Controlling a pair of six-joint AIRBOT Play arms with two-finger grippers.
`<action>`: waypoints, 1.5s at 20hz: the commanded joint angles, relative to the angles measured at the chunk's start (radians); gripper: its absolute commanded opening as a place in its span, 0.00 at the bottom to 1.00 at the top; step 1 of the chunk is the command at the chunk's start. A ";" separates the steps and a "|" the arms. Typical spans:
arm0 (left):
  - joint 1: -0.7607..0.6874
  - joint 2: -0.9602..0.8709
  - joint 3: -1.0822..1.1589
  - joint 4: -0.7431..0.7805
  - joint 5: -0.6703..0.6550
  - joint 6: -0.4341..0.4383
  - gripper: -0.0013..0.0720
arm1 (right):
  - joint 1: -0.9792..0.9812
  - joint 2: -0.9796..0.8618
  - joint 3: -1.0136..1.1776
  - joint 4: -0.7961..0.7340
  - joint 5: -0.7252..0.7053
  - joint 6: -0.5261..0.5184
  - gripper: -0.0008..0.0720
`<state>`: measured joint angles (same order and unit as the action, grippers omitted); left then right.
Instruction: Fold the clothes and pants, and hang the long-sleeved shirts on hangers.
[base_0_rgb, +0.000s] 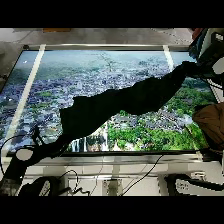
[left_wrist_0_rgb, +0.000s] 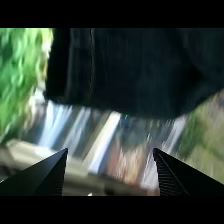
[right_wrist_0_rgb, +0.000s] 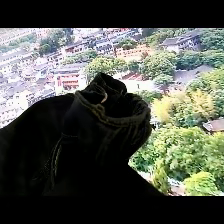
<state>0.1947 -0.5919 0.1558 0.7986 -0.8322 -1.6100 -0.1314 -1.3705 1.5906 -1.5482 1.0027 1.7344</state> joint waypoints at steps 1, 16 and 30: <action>0.000 -0.041 -0.029 -0.053 0.176 -0.010 0.77 | -0.004 0.000 -0.003 0.026 -0.011 0.000 0.04; -0.143 -0.332 0.375 -0.214 0.863 0.138 0.03 | -0.008 0.001 0.015 -0.047 -0.215 0.004 0.04; 0.369 -0.521 0.899 0.568 -0.060 0.137 0.03 | -0.196 0.019 -0.030 -0.053 0.244 -0.115 0.04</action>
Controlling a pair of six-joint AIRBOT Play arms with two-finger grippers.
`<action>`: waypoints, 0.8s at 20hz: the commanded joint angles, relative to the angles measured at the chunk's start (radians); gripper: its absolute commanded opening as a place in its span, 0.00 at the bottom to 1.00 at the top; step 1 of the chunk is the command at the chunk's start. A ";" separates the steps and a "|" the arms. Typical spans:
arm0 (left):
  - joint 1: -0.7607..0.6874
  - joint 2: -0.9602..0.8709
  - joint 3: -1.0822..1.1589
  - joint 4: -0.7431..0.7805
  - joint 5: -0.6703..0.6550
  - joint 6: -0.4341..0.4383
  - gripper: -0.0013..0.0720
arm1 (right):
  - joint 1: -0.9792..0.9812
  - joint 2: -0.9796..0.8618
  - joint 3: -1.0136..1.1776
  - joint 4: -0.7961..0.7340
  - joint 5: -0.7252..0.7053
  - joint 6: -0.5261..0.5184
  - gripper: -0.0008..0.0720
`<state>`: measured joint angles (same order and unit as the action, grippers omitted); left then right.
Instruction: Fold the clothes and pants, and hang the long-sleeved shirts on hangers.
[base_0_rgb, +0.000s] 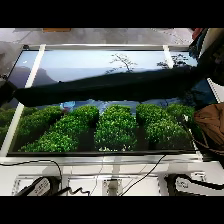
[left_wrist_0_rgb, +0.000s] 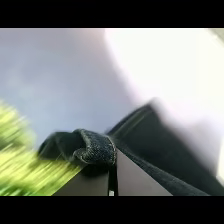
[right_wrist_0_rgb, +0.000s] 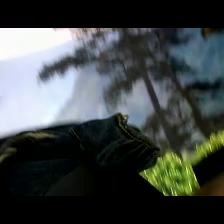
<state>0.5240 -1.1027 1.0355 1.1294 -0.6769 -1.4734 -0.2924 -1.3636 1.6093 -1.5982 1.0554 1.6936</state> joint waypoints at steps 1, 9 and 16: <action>0.040 -0.009 0.019 0.285 -0.245 0.000 0.03 | -0.037 0.050 -0.109 0.005 0.167 -0.084 0.04; 0.040 0.005 0.019 0.511 -0.498 0.000 0.03 | -0.038 0.532 -0.649 -0.004 0.176 -0.117 0.04; 0.040 0.005 -0.129 0.711 -0.630 0.131 0.03 | -0.038 0.761 -1.058 -0.008 0.407 -0.117 0.04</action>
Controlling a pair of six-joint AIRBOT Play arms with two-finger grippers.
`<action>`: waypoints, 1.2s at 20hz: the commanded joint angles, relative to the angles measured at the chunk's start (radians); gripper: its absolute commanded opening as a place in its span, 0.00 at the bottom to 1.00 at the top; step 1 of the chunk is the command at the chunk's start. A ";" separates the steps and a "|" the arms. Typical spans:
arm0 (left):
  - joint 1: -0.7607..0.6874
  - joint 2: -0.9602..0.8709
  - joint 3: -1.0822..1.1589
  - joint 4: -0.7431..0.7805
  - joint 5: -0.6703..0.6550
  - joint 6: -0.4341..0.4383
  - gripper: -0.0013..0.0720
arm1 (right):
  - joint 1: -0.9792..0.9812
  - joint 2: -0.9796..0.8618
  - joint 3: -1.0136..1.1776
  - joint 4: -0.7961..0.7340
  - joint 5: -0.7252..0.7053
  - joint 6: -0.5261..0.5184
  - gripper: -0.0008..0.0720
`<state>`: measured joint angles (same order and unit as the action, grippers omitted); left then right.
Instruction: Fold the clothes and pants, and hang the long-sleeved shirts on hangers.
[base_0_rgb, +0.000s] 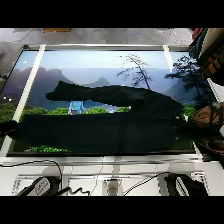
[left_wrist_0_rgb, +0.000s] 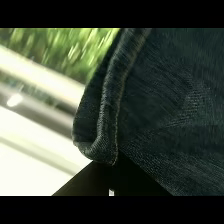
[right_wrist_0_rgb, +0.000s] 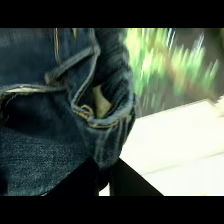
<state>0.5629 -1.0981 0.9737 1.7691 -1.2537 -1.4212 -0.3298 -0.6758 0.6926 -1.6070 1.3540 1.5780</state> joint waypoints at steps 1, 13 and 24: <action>0.001 0.000 -0.098 0.072 -0.049 0.079 0.04 | 0.000 0.077 -0.166 0.002 0.129 -0.001 0.04; -0.014 -0.003 -0.117 0.164 0.067 0.075 0.97 | 0.000 0.077 -0.134 -0.002 0.057 -0.002 0.95; -0.230 -0.004 0.053 0.076 0.277 -0.106 0.63 | -0.206 -0.354 0.374 0.156 -0.425 -0.023 0.39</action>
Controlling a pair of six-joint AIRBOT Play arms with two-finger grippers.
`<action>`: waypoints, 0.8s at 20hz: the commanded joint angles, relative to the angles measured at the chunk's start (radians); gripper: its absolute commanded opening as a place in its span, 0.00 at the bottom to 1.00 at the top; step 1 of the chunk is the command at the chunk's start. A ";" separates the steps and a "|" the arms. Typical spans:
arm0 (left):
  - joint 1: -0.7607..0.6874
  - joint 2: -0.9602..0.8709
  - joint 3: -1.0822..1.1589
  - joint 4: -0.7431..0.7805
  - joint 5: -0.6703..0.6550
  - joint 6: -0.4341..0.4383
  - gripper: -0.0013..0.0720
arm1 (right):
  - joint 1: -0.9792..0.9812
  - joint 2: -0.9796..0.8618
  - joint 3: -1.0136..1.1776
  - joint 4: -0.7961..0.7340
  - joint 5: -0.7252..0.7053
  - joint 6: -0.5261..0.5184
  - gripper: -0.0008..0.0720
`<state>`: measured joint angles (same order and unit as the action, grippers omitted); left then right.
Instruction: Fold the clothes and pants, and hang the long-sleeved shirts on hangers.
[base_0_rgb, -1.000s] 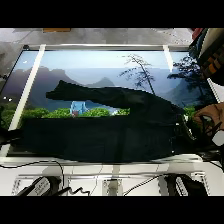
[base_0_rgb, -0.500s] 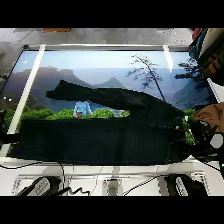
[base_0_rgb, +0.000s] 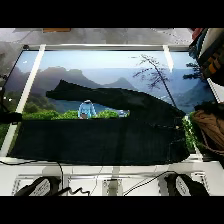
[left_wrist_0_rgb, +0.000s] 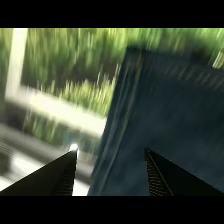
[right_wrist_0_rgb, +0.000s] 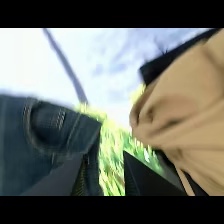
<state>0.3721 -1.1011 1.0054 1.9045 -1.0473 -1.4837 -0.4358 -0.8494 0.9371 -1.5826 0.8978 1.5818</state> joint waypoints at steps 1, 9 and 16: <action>-0.041 -0.001 0.022 -0.100 0.077 -0.043 0.63 | -0.150 -0.254 0.158 0.232 0.106 -0.090 0.39; -0.042 -0.001 0.022 -0.351 0.186 -0.043 0.70 | -0.321 -0.648 0.175 0.640 0.307 -0.417 0.95; -0.042 -0.044 0.021 -0.520 0.212 -0.042 0.70 | -0.296 -0.784 0.175 0.663 0.185 -0.582 0.92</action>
<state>0.3302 -1.1255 1.0264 1.4719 -0.8478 -1.5265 -0.7448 -1.5837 1.1114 -0.9443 1.1194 1.1187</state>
